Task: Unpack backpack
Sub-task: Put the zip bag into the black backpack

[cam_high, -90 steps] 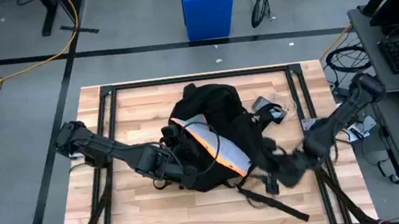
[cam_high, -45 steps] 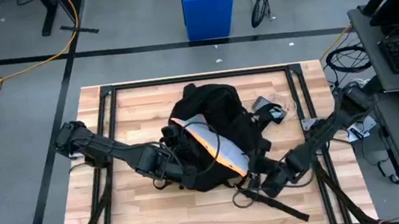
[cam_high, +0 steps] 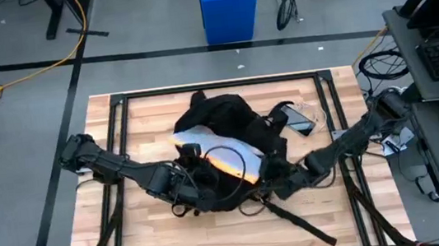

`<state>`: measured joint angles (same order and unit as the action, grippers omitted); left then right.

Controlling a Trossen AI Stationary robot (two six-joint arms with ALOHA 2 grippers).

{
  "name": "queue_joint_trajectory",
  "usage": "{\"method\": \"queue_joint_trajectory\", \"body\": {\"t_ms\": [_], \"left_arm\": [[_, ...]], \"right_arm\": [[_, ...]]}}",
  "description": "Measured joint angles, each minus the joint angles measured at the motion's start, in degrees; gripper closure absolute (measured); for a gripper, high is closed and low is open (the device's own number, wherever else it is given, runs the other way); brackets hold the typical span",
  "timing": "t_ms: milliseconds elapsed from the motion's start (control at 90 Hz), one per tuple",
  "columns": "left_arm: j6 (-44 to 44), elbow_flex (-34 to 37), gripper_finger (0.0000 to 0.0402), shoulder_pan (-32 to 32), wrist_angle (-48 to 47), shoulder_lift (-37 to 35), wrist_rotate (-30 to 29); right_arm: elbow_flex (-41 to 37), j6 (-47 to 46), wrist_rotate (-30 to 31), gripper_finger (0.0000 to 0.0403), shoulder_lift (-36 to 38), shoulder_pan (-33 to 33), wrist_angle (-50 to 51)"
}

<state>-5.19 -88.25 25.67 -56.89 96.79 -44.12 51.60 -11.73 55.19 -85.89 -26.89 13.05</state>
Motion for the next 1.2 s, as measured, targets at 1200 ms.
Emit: {"method": "queue_joint_trajectory", "body": {"t_ms": [1200], "left_arm": [[14.58, 0.12, 0.0402, 19.48, -4.92, -6.84, 5.36]], "right_arm": [[19.09, 40.04, -44.03, 0.0399, -2.1, 27.05, 3.65]]}}
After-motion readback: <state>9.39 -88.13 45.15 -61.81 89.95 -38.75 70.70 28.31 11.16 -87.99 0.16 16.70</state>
